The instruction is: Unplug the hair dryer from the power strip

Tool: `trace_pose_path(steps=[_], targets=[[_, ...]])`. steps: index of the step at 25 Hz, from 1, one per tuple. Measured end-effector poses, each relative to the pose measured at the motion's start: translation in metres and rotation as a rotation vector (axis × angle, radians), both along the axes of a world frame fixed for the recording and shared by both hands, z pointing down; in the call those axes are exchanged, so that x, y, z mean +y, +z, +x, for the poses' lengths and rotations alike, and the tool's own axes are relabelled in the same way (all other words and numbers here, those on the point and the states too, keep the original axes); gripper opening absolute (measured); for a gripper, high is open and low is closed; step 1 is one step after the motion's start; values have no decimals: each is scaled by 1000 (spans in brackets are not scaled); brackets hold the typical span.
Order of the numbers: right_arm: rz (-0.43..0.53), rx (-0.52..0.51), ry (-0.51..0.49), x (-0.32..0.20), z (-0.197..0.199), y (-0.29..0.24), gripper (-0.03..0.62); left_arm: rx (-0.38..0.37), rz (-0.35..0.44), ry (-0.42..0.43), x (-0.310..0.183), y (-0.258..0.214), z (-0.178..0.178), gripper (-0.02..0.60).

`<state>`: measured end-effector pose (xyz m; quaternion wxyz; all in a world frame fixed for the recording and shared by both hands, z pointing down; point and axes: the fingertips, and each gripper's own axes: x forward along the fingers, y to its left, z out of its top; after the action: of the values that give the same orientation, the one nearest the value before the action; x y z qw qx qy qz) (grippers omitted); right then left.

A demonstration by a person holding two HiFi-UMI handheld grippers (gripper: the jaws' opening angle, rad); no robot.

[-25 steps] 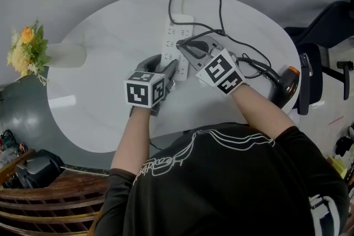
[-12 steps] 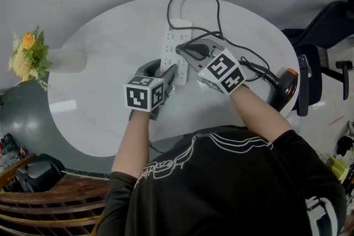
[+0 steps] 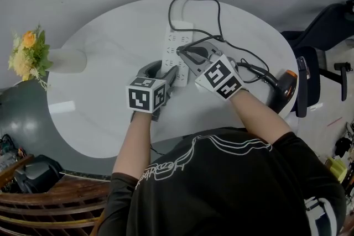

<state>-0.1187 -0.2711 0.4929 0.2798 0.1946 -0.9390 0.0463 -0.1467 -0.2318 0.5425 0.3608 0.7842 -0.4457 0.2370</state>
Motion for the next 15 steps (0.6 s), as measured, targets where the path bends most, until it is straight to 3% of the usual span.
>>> trace_pose_path(steps=[3, 6, 15], targets=[[-40, -134, 79, -23, 8, -24, 25, 6, 2, 1, -1, 0, -1, 222], [-23, -127, 79, -37, 15, -37, 25, 3, 4, -5, 0, 1, -1, 222], [-97, -180, 108, -31, 25, -46, 26, -2, 18, -7, 0, -2, -1, 222]])
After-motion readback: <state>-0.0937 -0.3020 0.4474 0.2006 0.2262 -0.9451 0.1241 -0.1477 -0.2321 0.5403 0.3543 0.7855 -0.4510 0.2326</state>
